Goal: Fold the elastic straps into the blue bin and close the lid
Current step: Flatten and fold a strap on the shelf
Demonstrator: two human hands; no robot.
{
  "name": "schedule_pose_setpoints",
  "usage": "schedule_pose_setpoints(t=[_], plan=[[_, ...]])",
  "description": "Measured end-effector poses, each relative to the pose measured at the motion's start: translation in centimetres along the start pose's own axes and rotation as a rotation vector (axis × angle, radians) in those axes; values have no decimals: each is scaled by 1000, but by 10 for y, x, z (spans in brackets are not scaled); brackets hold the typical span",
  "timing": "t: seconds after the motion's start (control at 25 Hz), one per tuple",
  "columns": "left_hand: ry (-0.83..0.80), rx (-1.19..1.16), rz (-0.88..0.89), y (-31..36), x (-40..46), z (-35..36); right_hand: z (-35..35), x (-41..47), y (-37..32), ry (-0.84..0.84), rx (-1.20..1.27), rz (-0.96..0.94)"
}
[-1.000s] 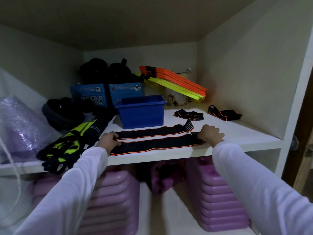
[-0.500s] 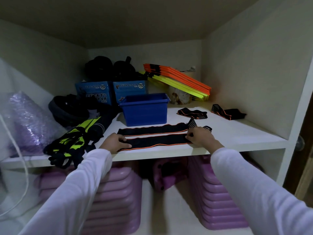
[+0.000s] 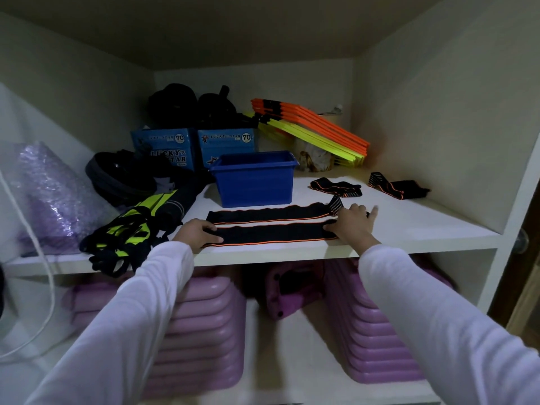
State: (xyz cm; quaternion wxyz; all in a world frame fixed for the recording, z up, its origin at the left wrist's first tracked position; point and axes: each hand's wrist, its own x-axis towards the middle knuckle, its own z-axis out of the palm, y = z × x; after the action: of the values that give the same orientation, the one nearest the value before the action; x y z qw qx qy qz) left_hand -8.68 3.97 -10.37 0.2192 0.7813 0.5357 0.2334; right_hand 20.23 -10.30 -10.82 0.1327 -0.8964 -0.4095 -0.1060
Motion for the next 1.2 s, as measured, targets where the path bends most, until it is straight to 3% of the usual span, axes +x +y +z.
schedule_pose_setpoints(t=[0.16, 0.4, 0.48, 0.64, 0.92, 1.2], plan=[[-4, -105, -109, 1, 9, 0, -8, 2, 5, -183, 156, 220], [87, 128, -204, 21, 8, 9, -6, 14, 4, -280, 358, 171], [129, 62, -230, 23, 5, 15, -5, 17, 1, -325, 416, 141], [245, -163, -117, 29, 4, 19, -13, 20, -1, -262, 556, 158], [427, -84, 20, 51, 22, 1, -29, 46, -17, -90, 626, 205], [339, 66, -20, 45, 65, 4, -20, 71, -36, -1, 469, 195]])
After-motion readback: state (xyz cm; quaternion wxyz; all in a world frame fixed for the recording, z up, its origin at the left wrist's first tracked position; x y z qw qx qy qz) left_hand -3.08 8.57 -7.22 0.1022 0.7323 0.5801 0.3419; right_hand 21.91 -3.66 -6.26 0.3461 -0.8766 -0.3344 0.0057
